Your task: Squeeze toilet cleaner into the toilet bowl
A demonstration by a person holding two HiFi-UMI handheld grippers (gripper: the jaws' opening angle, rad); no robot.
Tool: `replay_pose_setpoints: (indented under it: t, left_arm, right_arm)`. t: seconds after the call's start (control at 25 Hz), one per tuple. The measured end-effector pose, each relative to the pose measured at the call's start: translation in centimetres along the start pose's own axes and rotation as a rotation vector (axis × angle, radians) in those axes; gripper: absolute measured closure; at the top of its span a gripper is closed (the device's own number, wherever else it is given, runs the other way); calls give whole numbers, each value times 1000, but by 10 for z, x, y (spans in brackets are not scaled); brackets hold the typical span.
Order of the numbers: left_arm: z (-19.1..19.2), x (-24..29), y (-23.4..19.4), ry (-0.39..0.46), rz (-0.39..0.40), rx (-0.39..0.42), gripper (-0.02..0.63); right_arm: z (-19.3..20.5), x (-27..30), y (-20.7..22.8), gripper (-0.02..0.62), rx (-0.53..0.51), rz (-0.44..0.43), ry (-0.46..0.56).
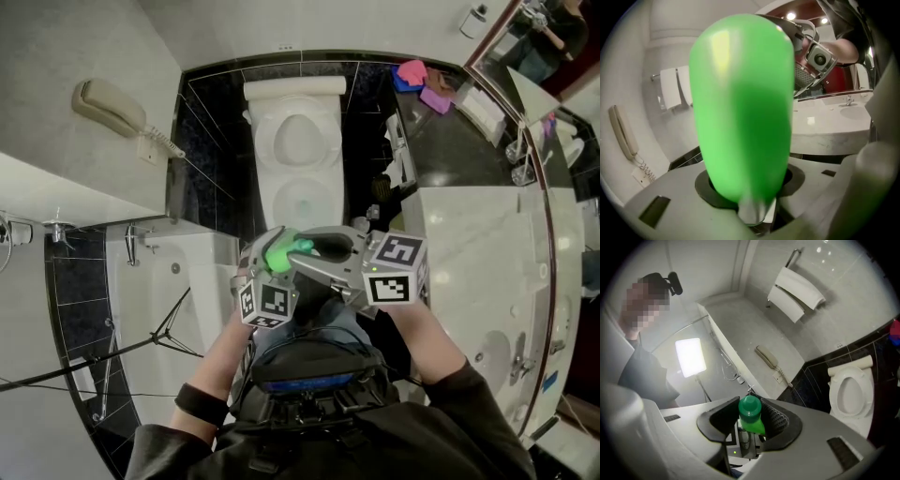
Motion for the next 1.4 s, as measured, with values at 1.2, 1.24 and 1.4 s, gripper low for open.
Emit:
replay_pose_setpoints:
  t: [1.2,1.24,1.4]
  left_arm:
    - [-60,-77,55,192,910,-54,411]
    - [-62,-81,56,195,937,-41,411]
    - [-66,-86,60,181,992,0,411]
  right_arm:
    - [-28,-28,-76,350,-594,-271,139]
    - [-29,-29,-79,362,-610,-287,149]
    - [-29,-30,-89,371,-682,-338,153]
Point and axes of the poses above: the fingertips, and each gripper's own axes: x forward along the fingers, y to its right, z out of its underside, the point moved 2 cm from there along -x, backward along the fingers, and after that the axes turned 4 degrees about z, right-handed, at the moved point
